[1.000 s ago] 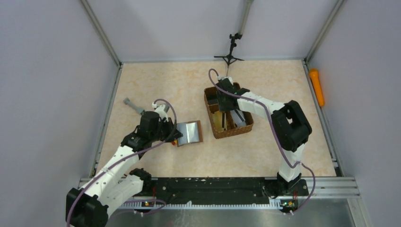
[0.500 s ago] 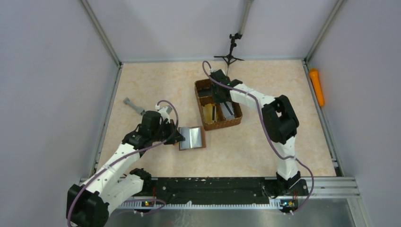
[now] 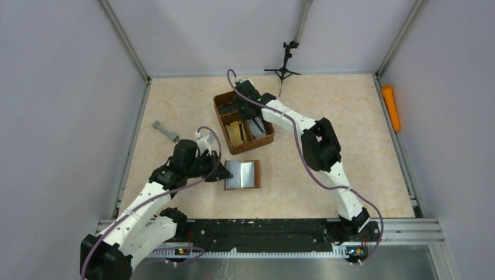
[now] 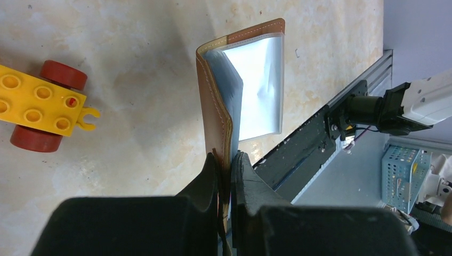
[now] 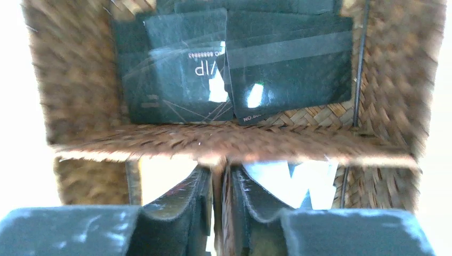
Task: Take the credit cards out of the card holder
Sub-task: Move the storage box to the center of the board.
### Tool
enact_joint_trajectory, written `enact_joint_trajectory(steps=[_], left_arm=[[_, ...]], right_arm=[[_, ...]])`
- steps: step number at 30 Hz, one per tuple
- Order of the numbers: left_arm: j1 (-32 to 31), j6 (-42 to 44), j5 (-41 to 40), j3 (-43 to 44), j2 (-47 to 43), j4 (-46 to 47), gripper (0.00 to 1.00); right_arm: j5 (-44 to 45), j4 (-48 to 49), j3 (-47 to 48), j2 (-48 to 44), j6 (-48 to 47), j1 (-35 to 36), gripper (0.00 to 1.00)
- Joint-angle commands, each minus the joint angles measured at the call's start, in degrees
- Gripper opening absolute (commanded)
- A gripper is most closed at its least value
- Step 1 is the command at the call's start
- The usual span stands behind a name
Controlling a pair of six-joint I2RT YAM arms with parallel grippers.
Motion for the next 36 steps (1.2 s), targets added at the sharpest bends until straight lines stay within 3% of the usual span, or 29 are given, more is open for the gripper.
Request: enact_joint_trajectory(steps=[1, 2, 4, 10, 13, 16, 20, 23, 28, 36], left_arm=[[-0.3, -0.8, 1.6, -2.1, 1.6, 8.3, 0.00], [-0.3, -0.9, 1.7, -2.6, 2.1, 10.1, 0.00], [-0.5, -1.2, 1.7, -3.4, 3.7, 13.9, 0.00], [-1.8, -0.6, 1.3, -3.2, 9.6, 21.2, 0.00], [-2.7, -0.6, 0.9, -3.9, 12.9, 25.8, 0.00], [-3.6, -0.6, 1.8, -3.8, 17.4, 30.0, 0.00], [-4.3, -0.9, 2.5, -3.5, 23.7, 33.3, 0.00], [-5.4, 0.9, 2.3, -1.4, 27.9, 31.7, 0.00], [-10.2, 4.2, -0.5, 4.0, 32.7, 28.4, 0.02], [-10.5, -4.2, 1.9, 7.0, 39.9, 41.3, 0.02]], right_arm=[[-1.4, 2.6, 4.5, -0.5, 3.4, 0.3, 0.36], [-1.7, 2.7, 4.5, -0.7, 3.7, 0.3, 0.45], [-1.9, 2.7, 4.4, -1.5, 3.7, 0.4, 0.55], [-0.5, 0.8, -0.1, -10.8, 1.0, 0.3, 0.67], [-1.4, 4.3, -11.5, -21.3, -0.1, 0.3, 0.70], [-5.1, 11.2, -29.6, -34.1, 1.5, 0.3, 0.70], [-13.0, 20.3, -50.9, -48.8, 6.3, 0.4, 0.62], [-17.9, 24.9, -63.6, -57.5, 10.2, 0.9, 0.61], [-22.6, 30.9, -77.0, -66.0, 10.7, 2.1, 0.71], [-26.0, 48.0, -91.1, -73.5, 14.9, 2.4, 0.79]])
